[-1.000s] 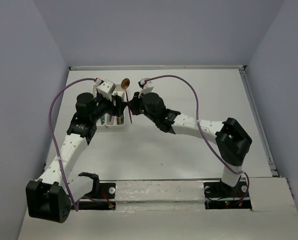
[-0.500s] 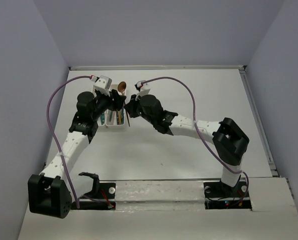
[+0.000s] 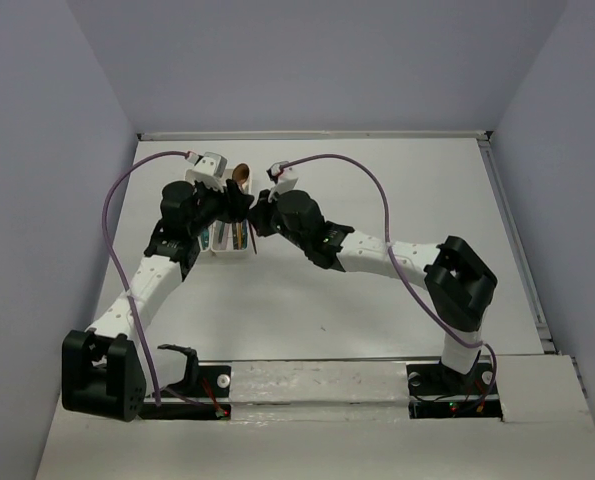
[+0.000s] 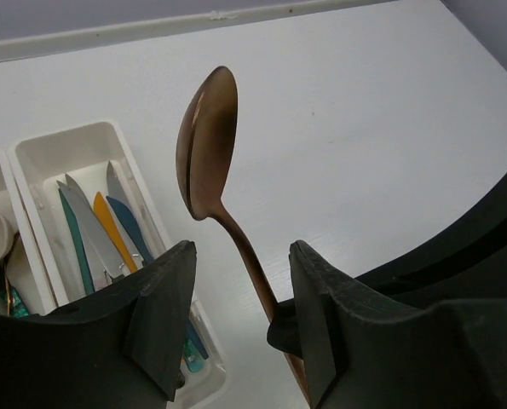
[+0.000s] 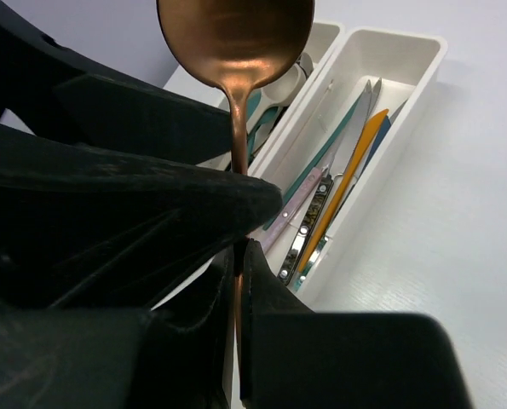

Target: Sort the eating utensils into containers

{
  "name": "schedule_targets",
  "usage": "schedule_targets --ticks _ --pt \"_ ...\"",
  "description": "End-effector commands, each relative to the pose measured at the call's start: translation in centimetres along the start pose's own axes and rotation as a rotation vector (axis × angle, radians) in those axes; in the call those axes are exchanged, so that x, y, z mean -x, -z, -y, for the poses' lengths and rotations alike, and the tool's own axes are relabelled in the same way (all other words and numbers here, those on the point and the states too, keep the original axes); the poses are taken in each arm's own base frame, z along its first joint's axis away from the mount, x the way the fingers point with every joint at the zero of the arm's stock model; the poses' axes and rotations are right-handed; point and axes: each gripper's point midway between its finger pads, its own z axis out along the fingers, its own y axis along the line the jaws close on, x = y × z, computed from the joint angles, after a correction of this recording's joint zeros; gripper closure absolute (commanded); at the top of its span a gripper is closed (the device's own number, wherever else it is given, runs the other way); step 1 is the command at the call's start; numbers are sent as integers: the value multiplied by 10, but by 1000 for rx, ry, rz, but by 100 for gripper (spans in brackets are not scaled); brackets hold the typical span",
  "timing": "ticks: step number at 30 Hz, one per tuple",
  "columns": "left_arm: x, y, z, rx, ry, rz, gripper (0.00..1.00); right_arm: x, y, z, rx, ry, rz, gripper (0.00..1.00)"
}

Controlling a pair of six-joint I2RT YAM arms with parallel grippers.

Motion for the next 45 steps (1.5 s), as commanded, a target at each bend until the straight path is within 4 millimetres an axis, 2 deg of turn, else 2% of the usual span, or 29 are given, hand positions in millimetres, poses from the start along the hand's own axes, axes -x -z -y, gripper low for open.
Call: schedule_targets --ticks 1,5,15,18,20,21,22,23,25,26,27,31,34,35,38,45 --pt "2 -7 2 -25 10 14 44 53 1 -33 81 -36 148 100" --pt "-4 -9 0 -18 15 0 51 53 1 -32 80 -33 149 100" --pt "-4 -7 5 -48 5 3 100 45 -8 -31 73 -30 132 100" --pt "-4 -5 4 -51 -14 0 100 47 -5 -30 70 -23 134 100" --pt "3 -1 -4 -44 -31 10 100 45 -2 -27 62 -9 124 100" --pt "7 1 -10 -37 -39 14 100 49 3 -29 69 -5 129 100" --pt "9 4 -17 -25 -43 12 100 48 6 -30 81 7 119 97" --pt "19 10 -35 5 -66 30 100 42 9 -27 77 33 98 83" --pt "26 16 -55 47 -104 40 100 44 19 -27 83 56 84 67" --pt "32 23 -79 107 -114 50 100 43 23 -25 78 63 76 65" --pt "32 25 -86 123 -128 45 100 43 25 -23 70 68 74 64" --pt "22 23 -119 168 -148 -5 100 35 37 -7 17 94 55 63" --pt "19 23 -143 211 -150 -22 100 28 40 -3 11 103 39 63" --pt "11 20 -151 220 -141 -43 100 23 41 -1 10 109 27 63" --pt "0 14 -165 231 -128 -70 100 14 42 4 1 118 5 63" --pt "-33 -11 -177 170 -57 -150 100 2 44 14 -27 127 -19 64"
